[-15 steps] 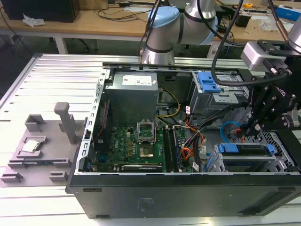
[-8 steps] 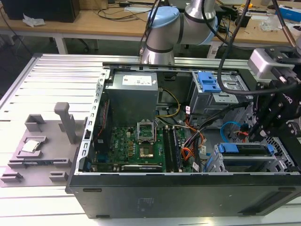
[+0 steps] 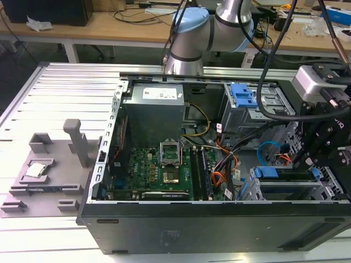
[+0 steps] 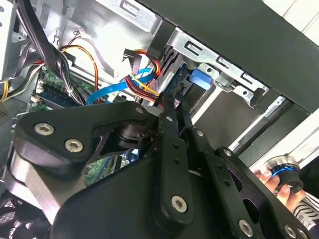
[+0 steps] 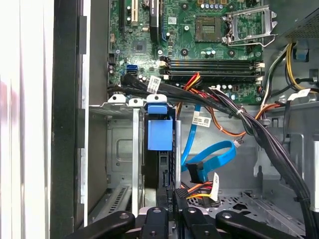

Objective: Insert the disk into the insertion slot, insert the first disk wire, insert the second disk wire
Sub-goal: 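Insert the first disk wire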

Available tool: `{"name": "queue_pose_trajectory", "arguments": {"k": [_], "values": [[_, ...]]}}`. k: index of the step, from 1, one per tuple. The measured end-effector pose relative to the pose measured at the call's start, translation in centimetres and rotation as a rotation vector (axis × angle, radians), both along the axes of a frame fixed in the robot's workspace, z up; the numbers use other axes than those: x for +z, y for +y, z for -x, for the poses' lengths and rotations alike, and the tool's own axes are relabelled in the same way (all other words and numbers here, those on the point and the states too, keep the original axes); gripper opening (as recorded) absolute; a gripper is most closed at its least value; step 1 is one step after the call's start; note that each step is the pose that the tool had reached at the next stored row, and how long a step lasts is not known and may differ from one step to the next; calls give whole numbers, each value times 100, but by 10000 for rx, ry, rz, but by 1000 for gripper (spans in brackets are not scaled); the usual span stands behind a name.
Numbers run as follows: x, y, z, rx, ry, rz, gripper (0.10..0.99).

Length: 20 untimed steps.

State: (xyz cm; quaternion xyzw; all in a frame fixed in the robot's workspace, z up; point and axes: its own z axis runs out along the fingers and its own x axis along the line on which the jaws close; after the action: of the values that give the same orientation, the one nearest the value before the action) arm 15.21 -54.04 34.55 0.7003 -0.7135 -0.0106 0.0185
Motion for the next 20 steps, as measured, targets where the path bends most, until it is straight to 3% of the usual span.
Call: {"name": "queue_pose_trajectory", "arguments": {"k": [18, 20], "values": [[-97, -4, -34, 3, 0, -14, 173], [-94, -5, -34, 2, 0, -5, 251]]}}
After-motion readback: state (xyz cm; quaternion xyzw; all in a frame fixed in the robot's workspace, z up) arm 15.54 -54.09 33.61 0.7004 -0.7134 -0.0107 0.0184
